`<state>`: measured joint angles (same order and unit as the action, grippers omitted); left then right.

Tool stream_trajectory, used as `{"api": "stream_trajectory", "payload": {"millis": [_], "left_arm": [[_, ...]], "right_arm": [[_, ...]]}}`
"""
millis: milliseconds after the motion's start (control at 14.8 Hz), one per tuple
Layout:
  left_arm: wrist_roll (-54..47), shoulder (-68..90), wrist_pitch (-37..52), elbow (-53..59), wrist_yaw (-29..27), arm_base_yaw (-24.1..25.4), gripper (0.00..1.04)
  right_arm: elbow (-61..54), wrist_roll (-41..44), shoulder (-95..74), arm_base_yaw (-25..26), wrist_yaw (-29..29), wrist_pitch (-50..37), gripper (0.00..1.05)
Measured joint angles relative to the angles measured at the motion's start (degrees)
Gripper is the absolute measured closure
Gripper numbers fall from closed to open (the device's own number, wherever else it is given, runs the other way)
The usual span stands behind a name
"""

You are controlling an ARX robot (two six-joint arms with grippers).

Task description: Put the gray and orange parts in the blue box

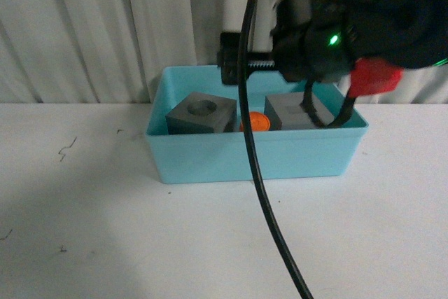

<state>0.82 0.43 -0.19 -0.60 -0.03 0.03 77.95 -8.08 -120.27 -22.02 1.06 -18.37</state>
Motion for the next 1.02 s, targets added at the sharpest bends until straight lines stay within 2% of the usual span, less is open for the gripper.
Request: {"api": "stream_trajectory", "payload": {"millis": [136, 271, 407, 475, 542, 678, 746, 814, 881, 949, 1017], "left_arm": [[0.00, 0.00, -0.02, 0.00, 0.00, 0.00, 0.07], [0.00, 0.00, 0.00, 0.00, 0.00, 0.00, 0.07], [0.00, 0.00, 0.00, 0.00, 0.00, 0.00, 0.07], [0.00, 0.00, -0.02, 0.00, 0.00, 0.00, 0.07], [0.00, 0.00, -0.02, 0.00, 0.02, 0.00, 0.07], [0.00, 0.00, -0.02, 0.00, 0.00, 0.00, 0.07], [0.00, 0.00, 0.00, 0.00, 0.02, 0.00, 0.07], [0.00, 0.00, -0.02, 0.00, 0.11, 0.00, 0.07], [0.00, 0.00, -0.09, 0.00, -0.20, 0.04, 0.07], [0.00, 0.00, 0.02, 0.00, 0.02, 0.00, 0.07], [0.00, 0.00, 0.00, 0.00, 0.00, -0.02, 0.07]], "right_arm": [[-12.22, 0.44, 17.57, 3.39, 0.22, -3.82, 0.07], [-27.74, 1.29, 36.00, 9.42, -1.70, -0.11, 0.07], [-44.52, 1.49, 55.19, 15.21, -2.56, 12.39, 0.07], [-50.93, 0.48, 67.10, 15.78, -2.82, 21.31, 0.07], [-55.49, -1.31, 79.56, 13.88, -3.85, 30.71, 0.07], [-60.35, -8.28, 96.72, 3.26, -12.22, 47.63, 0.07], [-60.89, -11.72, 97.96, -0.85, -15.37, 48.83, 0.07], [-68.02, -7.87, 104.85, -0.92, -20.46, 31.82, 0.18], [-73.99, -1.75, 113.44, 2.05, -20.39, 22.10, 0.31], [-74.77, 3.13, 114.99, 5.90, -18.18, 16.76, 0.46], [-74.79, 5.20, 116.30, 8.11, -15.45, 17.16, 0.58]]}}
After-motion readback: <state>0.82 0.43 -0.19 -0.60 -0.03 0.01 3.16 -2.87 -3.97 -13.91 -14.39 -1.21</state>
